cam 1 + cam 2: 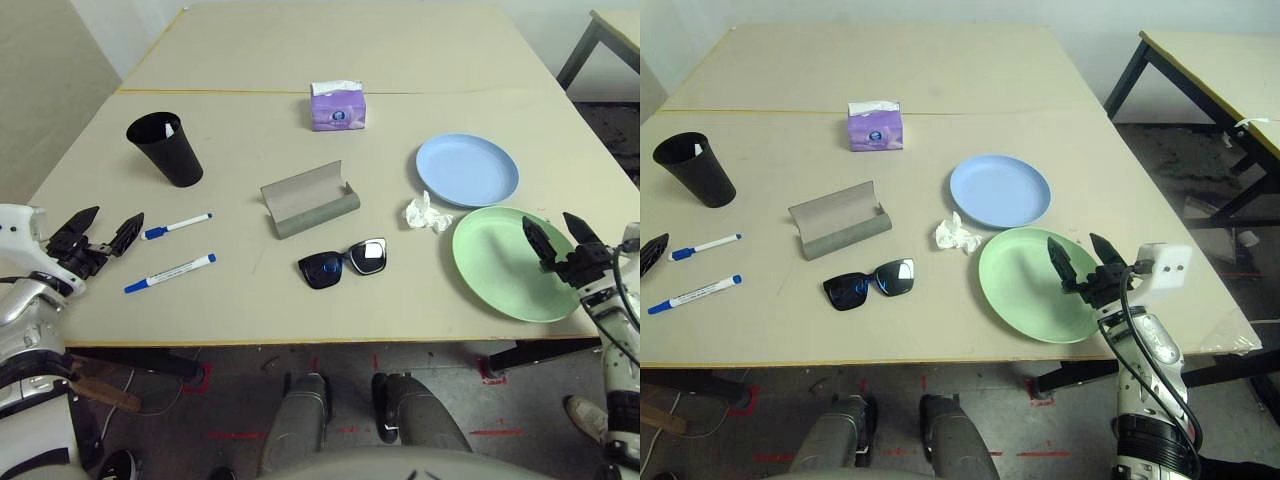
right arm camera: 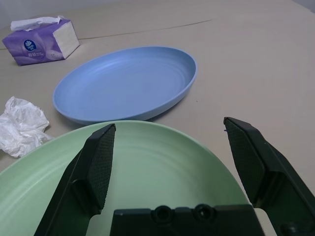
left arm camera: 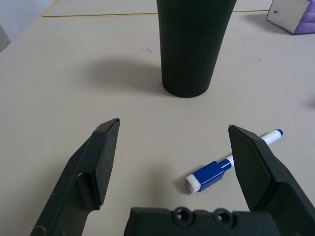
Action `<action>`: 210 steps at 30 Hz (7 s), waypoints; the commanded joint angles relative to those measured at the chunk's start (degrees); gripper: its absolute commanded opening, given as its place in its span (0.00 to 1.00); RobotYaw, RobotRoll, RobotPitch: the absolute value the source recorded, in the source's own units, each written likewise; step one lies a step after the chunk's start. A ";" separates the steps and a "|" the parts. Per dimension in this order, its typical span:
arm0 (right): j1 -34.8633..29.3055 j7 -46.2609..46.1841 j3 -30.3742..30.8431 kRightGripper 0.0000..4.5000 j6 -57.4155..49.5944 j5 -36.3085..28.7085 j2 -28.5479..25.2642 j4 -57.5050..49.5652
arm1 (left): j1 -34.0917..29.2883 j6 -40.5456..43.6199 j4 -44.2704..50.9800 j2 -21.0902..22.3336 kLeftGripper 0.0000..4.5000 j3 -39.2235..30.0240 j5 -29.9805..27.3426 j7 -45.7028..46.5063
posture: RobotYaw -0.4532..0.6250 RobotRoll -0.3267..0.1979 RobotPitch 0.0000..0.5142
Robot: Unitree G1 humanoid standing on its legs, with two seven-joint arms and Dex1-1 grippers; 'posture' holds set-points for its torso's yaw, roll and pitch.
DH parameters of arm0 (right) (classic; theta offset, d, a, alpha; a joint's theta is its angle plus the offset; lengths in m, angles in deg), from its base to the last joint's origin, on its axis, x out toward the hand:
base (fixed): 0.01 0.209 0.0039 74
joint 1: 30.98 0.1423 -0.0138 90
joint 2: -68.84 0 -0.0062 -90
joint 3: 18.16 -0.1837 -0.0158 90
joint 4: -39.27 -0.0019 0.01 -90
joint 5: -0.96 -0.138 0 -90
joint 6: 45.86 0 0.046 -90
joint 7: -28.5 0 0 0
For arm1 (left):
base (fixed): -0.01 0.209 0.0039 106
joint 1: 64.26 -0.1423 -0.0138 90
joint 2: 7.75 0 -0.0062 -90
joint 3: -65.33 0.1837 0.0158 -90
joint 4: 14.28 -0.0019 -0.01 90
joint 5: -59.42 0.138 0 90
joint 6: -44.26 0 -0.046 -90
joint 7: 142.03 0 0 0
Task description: Organize and tidy the items on the table.
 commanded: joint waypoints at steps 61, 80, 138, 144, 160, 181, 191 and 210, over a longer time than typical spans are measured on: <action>1.92 6.69 0.07 0.99 -6.18 0.00 -8.79 -0.57 | 1.51 5.59 17.90 0.38 1.00 18.23 -2.49 -41.42 | 0.38 0.62 0.30; 30.06 4.71 22.63 0.99 -52.32 -6.99 -19.17 -27.58 | 4.97 0.68 11.69 -2.91 1.00 18.22 0.10 -40.52 | 0.36 0.62 0.28; 2.84 2.13 12.76 0.99 -76.08 -3.26 -34.04 -24.36 | 2.26 -0.25 14.07 -3.39 1.00 17.28 0.11 -39.47 | 0.38 0.62 0.31; 2.08 3.11 12.70 0.99 -77.05 -3.92 -33.49 -24.62 | 2.09 -0.26 14.54 -3.53 1.00 17.20 0.13 -39.02 | 0.38 0.62 0.30; 1.64 4.25 12.56 0.14 -76.74 -4.75 -33.13 -24.88 | 1.38 -0.55 15.27 -3.73 1.00 17.08 -0.05 -38.30 | 0.38 0.62 0.30; 13.56 5.52 7.18 0.01 -83.55 -10.85 -31.98 -24.24 | 0.67 -0.50 15.61 -4.12 1.00 17.54 0.30 -37.88 | 0.37 0.62 0.30; 31.43 3.42 5.93 0.01 -87.25 -12.36 -26.97 -15.28 | 0.45 -0.65 15.74 -4.57 1.00 17.61 0.40 -37.59 | 0.38 0.62 0.28; 57.11 -6.16 15.92 0.01 -52.03 9.57 -14.50 31.61 | -1.23 0.25 17.94 -4.23 1.00 16.55 -0.52 -36.04 | 0.42 0.62 0.30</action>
